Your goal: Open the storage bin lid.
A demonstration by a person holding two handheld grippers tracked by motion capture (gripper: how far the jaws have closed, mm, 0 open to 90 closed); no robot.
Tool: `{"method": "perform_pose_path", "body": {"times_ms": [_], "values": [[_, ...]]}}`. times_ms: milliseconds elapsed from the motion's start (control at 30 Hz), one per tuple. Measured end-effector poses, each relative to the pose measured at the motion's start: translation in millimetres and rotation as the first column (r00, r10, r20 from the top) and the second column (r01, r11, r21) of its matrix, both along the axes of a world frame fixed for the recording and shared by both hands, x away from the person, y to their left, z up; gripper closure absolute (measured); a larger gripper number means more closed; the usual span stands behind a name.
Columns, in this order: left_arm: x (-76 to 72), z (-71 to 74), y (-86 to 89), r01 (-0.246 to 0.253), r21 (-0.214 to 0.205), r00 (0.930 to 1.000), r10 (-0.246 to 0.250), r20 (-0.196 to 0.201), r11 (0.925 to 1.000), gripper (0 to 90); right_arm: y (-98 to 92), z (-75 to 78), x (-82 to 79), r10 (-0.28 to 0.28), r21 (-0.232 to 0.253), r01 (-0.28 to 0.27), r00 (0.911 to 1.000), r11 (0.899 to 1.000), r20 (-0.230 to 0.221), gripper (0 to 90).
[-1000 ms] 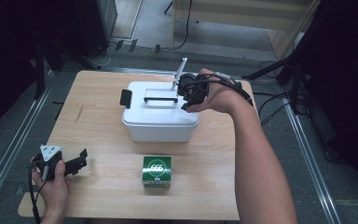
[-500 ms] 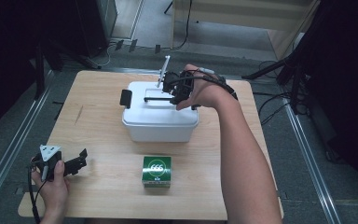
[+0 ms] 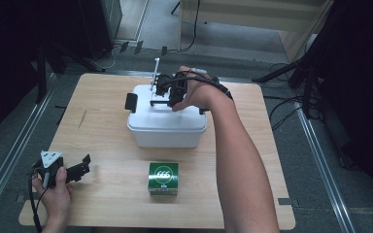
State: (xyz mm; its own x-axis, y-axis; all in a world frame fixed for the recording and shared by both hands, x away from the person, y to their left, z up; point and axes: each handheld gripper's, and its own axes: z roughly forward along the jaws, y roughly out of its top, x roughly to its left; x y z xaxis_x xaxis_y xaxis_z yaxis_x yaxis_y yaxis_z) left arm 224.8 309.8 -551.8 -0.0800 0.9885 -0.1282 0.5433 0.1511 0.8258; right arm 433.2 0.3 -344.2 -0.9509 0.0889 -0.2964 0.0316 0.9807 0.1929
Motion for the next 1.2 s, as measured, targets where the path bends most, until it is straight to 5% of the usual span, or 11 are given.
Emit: {"method": "perform_pose_path", "body": {"times_ms": [533,800,1200], "values": [[0.6,-0.3,1.9,0.003,-0.019,1.0000,-0.003,-0.004,0.9998,0.0,15.2,-5.6,3.3,0.014,-0.042,-0.014,0.9999,0.999,-0.001,82.3],[1.2,-0.4,1.5,0.001,-0.023,1.0000,-0.001,-0.002,0.9997,0.0,16.5,-2.6,1.7,0.073,-0.078,-0.072,0.9973,0.994,0.004,85.3],[1.4,-0.4,1.1,0.002,-0.021,1.0000,-0.002,-0.001,0.9998,0.0,-0.7,28.5,-2.3,0.075,-0.007,-0.075,0.9967,0.997,0.031,85.5]]}}
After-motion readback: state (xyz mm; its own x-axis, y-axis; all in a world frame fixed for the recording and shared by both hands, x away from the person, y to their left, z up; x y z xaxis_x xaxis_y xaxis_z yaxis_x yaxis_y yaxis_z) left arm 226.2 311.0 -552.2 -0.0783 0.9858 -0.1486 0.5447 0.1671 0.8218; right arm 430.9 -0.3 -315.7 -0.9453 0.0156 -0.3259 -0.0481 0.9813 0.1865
